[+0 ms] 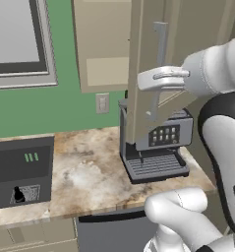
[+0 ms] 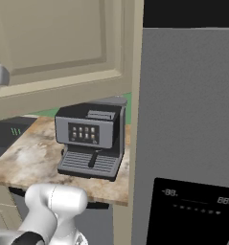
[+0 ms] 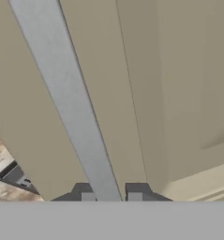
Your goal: Open the cabinet, pick the kettle from the cabinet, and place it in the sink.
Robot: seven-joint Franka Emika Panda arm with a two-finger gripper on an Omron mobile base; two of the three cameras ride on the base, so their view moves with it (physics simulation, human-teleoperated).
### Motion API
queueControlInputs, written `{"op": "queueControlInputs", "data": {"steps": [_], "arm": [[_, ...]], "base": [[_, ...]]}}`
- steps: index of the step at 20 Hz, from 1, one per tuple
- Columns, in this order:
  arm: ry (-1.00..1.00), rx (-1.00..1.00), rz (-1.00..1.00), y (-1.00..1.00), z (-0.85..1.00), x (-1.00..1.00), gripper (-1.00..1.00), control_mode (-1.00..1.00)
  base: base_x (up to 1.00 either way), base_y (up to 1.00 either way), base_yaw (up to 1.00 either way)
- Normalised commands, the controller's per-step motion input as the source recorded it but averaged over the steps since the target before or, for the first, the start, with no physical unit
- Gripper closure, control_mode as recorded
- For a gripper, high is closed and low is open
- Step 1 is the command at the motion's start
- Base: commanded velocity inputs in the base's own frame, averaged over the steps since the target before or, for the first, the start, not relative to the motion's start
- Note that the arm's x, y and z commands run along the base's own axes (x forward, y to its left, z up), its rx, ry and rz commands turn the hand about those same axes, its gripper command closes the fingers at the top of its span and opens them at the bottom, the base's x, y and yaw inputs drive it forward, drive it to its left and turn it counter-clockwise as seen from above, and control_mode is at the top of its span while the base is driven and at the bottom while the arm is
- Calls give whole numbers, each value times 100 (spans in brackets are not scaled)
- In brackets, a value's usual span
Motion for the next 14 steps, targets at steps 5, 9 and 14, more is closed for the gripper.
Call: {"op": "queueControlInputs", "data": {"steps": [5, 9, 14], "arm": [[-2, 2, 4, -32, 2, -43, 100, -100], [0, 3, 2, -21, 2, -34, 100, -100], [0, 4, 2, -3, 1, -17, -100, -100]], "base": [[0, 0, 0], [0, 0, 0], [0, 0, 0]]}}
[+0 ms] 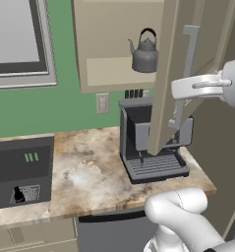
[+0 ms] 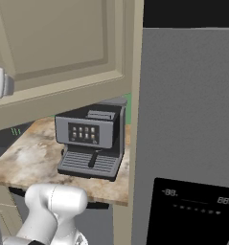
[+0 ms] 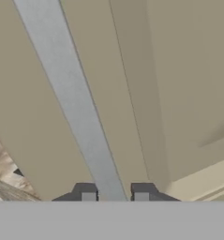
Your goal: Open the cabinet, pick the kettle from the cabinet, and place it in the sink.
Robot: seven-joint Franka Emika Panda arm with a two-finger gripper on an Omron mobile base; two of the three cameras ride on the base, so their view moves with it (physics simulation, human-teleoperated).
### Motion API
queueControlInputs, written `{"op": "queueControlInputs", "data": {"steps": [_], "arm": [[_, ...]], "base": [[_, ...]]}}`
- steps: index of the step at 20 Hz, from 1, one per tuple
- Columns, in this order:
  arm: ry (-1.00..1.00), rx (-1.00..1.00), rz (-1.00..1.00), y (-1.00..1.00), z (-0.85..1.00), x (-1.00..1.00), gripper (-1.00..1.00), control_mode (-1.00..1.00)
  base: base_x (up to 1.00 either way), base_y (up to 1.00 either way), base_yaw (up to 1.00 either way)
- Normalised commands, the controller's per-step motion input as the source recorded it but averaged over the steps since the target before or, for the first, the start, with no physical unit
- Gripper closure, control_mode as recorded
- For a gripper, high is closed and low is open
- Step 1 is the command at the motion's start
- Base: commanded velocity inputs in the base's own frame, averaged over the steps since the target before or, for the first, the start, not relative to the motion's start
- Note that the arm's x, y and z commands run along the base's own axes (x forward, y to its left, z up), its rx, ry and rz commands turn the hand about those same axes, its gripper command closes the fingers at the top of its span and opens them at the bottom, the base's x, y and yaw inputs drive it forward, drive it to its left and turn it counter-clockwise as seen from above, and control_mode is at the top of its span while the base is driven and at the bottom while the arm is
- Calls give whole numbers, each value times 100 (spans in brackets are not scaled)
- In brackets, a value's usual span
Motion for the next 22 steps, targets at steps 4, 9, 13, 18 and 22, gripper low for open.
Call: {"op": "queueControlInputs", "data": {"steps": [4, 9, 13, 18, 22], "arm": [[0, 6, 4, -1, 4, -15, -100, -100], [0, 4, 1, -17, 8, -23, -100, -100], [0, 1, 0, -22, 5, -33, -100, -100], [0, 0, 0, -17, 5, -40, -100, -100], [0, 0, 0, -1, 4, -44, -100, -100]], "base": [[0, 0, 0], [0, 0, 0], [0, 0, 0], [0, 0, 0], [0, 0, 0]]}}
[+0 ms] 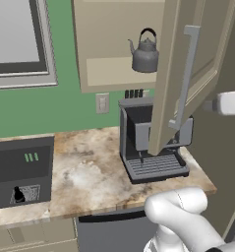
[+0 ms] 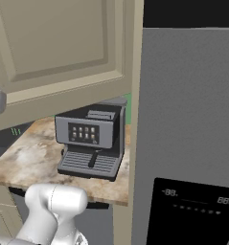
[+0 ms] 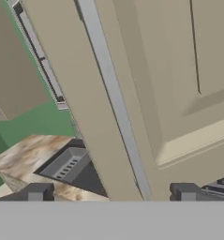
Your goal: Open the cabinet, pick the kettle from the cabinet, and place it in the sink.
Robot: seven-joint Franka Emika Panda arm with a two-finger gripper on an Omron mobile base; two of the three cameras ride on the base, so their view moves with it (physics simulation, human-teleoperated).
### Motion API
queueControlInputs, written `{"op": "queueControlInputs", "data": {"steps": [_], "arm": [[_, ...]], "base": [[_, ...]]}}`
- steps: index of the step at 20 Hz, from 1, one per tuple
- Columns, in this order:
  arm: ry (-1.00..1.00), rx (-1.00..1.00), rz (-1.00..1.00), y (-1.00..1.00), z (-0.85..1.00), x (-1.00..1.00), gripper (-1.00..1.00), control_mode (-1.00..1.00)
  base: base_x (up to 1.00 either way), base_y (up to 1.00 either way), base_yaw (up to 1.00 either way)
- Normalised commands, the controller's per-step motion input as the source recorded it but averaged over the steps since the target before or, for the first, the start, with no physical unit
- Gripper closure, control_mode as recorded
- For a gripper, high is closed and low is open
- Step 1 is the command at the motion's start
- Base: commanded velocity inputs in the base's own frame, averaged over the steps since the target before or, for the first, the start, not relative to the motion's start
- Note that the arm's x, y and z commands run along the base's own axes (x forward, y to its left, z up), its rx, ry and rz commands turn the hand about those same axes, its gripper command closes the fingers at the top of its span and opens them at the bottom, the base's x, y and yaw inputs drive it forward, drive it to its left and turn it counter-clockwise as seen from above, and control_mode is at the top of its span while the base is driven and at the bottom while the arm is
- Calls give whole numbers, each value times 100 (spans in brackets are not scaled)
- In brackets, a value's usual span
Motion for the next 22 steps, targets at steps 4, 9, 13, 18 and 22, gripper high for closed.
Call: {"op": "queueControlInputs", "data": {"steps": [4, 9, 13, 18, 22], "arm": [[0, 0, 0, 14, 3, -40, -100, -100], [0, 4, -2, 21, 1, -35, -100, -100], [4, 3, -7, 29, 0, -23, -100, -100], [8, 4, -13, 32, -2, -7, -100, -100], [14, 1, -18, 35, -4, 1, -100, -100]], "base": [[0, 0, 0], [0, 0, 0], [0, 0, 0], [0, 0, 0], [0, 0, 0]]}}
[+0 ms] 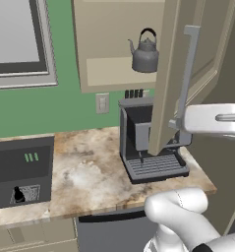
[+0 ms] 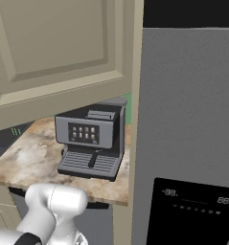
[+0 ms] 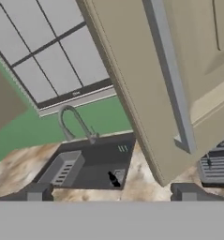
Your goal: Open the cabinet, pick the kettle from the cabinet, and place it in the sink.
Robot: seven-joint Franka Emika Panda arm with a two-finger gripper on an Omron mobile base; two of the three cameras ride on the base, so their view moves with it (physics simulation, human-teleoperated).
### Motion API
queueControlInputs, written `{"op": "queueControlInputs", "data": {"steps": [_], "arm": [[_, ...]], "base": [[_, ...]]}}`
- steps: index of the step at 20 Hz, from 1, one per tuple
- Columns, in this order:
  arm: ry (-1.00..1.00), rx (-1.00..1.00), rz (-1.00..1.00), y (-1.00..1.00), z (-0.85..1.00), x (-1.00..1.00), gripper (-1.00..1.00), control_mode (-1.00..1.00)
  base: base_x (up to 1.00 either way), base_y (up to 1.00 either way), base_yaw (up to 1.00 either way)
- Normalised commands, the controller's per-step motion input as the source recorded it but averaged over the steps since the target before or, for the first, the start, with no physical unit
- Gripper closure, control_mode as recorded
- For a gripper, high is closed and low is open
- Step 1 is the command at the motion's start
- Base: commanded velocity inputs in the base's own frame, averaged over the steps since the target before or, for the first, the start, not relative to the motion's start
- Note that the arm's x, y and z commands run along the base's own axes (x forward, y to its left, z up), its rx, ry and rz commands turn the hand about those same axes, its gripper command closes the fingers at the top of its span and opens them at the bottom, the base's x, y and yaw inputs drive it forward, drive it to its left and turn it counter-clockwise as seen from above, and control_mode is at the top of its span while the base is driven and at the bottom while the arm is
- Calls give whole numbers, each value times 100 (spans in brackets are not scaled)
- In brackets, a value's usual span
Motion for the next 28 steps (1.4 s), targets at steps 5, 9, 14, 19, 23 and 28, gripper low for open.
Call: {"op": "queueControlInputs", "data": {"steps": [5, 9, 14, 19, 23, 28], "arm": [[15, 4, -23, 29, -7, 9, -100, -100], [17, 10, -28, 16, -12, 12, -100, -100], [14, 14, -24, 16, -13, 13, -100, -100], [6, 19, -23, 17, -12, 19, -100, -100], [0, 20, -24, 11, -8, 19, -100, -100], [-12, 24, -11, -2, -14, 6, -100, -100]], "base": [[0, 0, 0], [0, 0, 0], [0, 0, 0], [0, 0, 0], [0, 0, 0], [0, 0, 0]]}}
